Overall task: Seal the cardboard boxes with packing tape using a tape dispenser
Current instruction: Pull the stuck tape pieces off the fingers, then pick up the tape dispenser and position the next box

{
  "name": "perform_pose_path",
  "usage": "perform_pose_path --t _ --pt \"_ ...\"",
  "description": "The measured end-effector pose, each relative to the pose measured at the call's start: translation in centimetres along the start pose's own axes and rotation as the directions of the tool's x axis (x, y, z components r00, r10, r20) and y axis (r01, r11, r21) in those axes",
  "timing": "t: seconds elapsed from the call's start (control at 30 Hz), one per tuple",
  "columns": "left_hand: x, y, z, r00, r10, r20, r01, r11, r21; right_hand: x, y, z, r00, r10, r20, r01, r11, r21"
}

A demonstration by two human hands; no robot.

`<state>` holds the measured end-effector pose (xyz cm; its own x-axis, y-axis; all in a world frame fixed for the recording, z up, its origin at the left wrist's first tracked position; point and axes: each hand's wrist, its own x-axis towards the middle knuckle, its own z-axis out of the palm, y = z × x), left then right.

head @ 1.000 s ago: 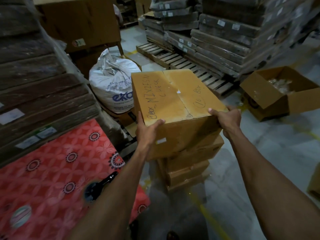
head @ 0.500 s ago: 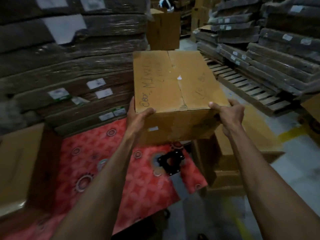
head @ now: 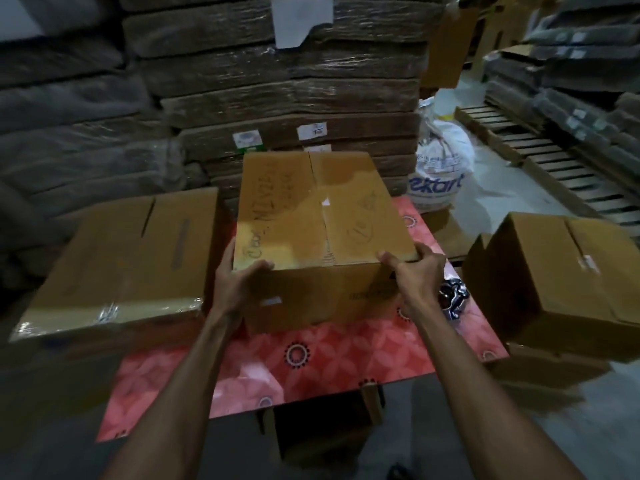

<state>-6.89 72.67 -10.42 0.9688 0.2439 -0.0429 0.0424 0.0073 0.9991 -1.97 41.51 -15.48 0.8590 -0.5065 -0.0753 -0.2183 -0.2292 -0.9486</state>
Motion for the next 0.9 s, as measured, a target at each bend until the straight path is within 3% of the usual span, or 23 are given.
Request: perform_pose_path --t 0.27,0.53,0.63,0.77,0.9 --pt "-3.9 -4.1 -0.2 0.993 -0.110 -0.033 0.108 0.993 -0.055 -4.6 1.0 -1.4 1.000 0.007 -0.016 -0.008 0.994 -0.113" --pt "-4.5 -5.5 0.8 0.982 -0.173 -0.080 0.172 0.985 -0.012 -3.7 4.8 -5.3 0.997 -0.077 0.009 0.077 0.997 0.002" --pt "-3.2 -5.5 0.0 0.975 -0.207 -0.081 0.210 0.977 0.033 -2.9 8.7 -7.7 1.000 0.018 0.020 -0.013 0.979 -0.205" --pt "-1.6 -5.0 -0.5 0.970 -0.232 -0.067 0.238 0.964 0.115 -1.2 12.4 -9.5 0.978 0.168 0.120 -0.053 0.767 -0.640" --pt "-0.6 -3.9 0.6 0.979 -0.202 -0.025 0.203 0.959 0.196 -0.5 13.1 -9.4 0.955 0.231 0.189 -0.034 0.714 -0.699"
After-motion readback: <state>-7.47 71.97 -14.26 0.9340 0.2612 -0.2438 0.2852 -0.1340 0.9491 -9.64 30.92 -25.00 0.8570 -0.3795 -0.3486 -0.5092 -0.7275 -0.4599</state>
